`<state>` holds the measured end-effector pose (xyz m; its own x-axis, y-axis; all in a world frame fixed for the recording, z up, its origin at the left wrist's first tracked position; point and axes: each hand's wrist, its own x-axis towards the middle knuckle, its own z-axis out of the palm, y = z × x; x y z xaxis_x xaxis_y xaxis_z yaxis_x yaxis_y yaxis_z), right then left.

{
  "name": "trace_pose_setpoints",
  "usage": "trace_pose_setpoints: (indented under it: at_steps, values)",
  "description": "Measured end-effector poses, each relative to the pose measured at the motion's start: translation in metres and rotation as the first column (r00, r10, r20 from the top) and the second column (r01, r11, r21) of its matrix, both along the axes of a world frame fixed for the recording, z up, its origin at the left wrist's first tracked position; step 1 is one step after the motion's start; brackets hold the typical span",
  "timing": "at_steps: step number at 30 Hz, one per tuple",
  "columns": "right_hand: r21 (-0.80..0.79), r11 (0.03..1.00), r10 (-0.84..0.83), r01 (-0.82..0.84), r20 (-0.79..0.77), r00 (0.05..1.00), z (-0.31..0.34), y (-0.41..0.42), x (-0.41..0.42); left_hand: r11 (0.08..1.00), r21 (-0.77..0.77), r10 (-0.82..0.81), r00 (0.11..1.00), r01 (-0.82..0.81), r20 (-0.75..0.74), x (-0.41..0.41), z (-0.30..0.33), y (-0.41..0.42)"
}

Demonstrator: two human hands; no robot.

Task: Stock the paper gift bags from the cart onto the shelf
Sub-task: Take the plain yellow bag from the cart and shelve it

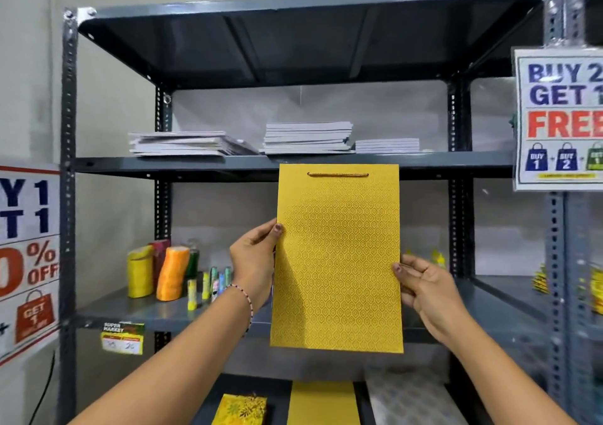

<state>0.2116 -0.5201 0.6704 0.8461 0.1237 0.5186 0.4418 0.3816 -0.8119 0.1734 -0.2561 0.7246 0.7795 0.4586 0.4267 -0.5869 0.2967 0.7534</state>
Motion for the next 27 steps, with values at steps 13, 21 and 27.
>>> trace_pose_setpoints:
  at_steps: [13, 21, 27]
  values:
    - [-0.102, 0.993, -0.067, 0.056, -0.099, 0.993, -0.065, 0.007, -0.02, 0.992, -0.044, -0.124, 0.982, 0.119, -0.146, -0.006, -0.081, 0.019]
    - [-0.227, 0.974, -0.117, 0.021, -0.418, 0.901, -0.21, 0.032, -0.045, 0.985, -0.121, -0.165, 0.888, 0.125, -0.429, -0.037, -0.246, 0.049]
    - [-0.29, 0.956, -0.21, 0.036, -0.594, 0.777, -0.295, 0.043, -0.055, 0.98, -0.051, -0.184, 0.769, 0.194, -0.612, -0.056, -0.324, 0.064]
